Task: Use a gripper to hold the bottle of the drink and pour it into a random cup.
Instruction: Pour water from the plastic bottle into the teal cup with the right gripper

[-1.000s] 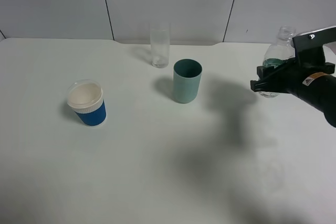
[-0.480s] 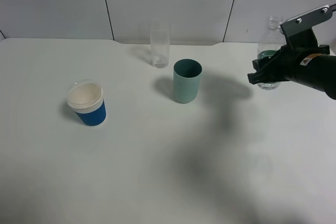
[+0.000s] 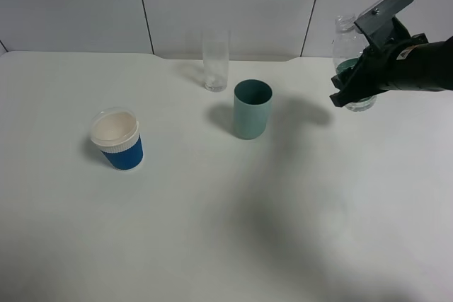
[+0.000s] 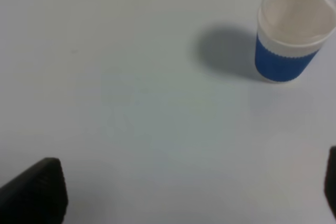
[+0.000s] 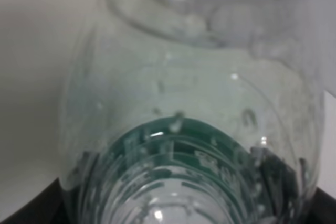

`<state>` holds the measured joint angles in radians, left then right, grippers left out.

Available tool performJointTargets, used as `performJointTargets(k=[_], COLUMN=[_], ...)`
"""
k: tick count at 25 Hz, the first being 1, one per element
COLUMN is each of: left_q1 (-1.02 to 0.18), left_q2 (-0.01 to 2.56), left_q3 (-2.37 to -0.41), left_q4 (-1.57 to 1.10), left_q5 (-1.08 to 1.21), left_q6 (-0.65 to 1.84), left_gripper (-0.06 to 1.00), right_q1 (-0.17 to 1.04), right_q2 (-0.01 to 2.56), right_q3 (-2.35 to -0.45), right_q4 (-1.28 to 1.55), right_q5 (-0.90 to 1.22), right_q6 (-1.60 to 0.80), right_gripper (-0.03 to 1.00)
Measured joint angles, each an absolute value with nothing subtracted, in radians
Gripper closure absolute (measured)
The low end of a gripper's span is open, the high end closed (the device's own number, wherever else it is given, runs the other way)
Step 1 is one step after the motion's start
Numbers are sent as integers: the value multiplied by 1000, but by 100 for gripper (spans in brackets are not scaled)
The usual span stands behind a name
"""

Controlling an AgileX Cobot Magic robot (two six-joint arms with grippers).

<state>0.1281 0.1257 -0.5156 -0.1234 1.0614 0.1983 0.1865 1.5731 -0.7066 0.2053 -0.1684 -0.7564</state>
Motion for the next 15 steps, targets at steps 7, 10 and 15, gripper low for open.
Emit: performJointTargets(k=[7, 10, 15], left_q1=[128, 128, 128], left_q2=[126, 126, 126], left_q3=[-516, -516, -516], left_q4=[-123, -123, -123], left_q5=[1061, 1061, 1061], left_q6=[198, 198, 198], left_gripper=[-5, -5, -5], right_q1=[187, 187, 187], right_q2=[1573, 1573, 1573], right_q3=[-751, -765, -773], right_q4=[157, 179, 328], right_q5=[-50, -16, 7], right_q6=[-769, -822, -1053], right_gripper=[40, 40, 40])
